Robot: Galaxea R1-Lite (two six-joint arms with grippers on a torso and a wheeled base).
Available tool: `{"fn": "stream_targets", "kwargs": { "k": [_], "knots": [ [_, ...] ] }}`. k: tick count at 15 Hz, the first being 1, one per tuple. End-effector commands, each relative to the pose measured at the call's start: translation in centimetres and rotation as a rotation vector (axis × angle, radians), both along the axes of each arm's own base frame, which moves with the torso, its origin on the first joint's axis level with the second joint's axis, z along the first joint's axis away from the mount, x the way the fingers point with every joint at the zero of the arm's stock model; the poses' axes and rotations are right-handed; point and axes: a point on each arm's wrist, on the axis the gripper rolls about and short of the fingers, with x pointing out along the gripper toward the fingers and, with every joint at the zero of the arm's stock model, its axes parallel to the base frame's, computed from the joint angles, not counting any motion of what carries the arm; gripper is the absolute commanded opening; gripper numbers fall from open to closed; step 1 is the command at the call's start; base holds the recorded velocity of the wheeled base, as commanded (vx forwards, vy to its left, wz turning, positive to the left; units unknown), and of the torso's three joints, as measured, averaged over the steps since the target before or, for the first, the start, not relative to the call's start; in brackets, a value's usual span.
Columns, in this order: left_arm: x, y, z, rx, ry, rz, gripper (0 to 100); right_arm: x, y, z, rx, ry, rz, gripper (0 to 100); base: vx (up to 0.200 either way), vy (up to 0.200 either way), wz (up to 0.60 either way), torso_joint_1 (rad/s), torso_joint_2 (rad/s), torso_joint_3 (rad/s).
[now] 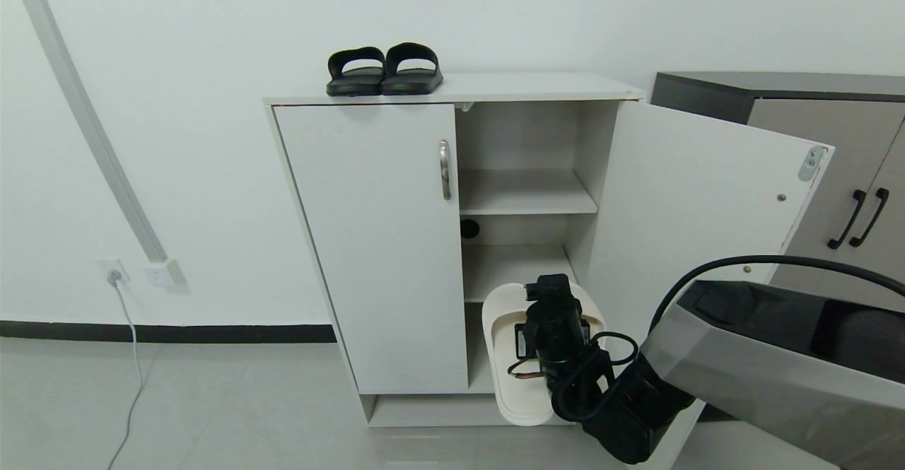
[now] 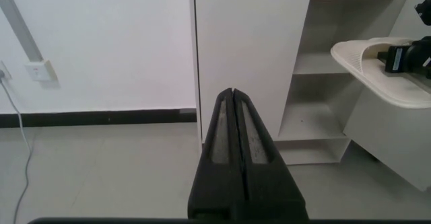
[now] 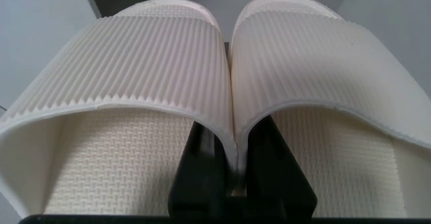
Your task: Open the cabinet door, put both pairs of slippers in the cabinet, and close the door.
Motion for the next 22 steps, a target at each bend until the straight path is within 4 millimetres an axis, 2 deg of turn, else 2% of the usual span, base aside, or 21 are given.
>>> {"fn": "stream_targets", "kwargs": {
  "k": [1,7,14,20,22],
  "knots": [
    [0.0,0.0,0.0,0.0,0.001,0.001,0,0.0,0.0,0.0,0.001,0.0,0.0,0,0.0,0.0,0.0,0.0,0.0,0.0],
    [0.0,0.0,0.0,0.0,0.001,0.002,0,0.0,0.0,-0.2,-0.003,0.003,0.0,0,0.0,0.0,0.0,0.002,0.0,-0.097],
    [0.0,0.0,0.0,-0.001,0.001,0.005,0,0.4,1.0,-2.3,0.011,-0.059,-0.01,0,0.0,0.0,0.0,0.004,0.0,-0.195],
    [0.0,0.0,0.0,-0.001,0.001,0.002,0,0.5,1.2,-1.6,0.018,-0.145,-0.013,0,0.0,0.0,0.0,0.001,0.0,-0.056],
    [0.0,0.0,0.0,-0.001,0.001,0.002,0,0.5,1.2,-1.5,0.017,-0.158,-0.013,0,0.2,0.0,0.0,0.002,0.0,-0.005]
  ]
}}
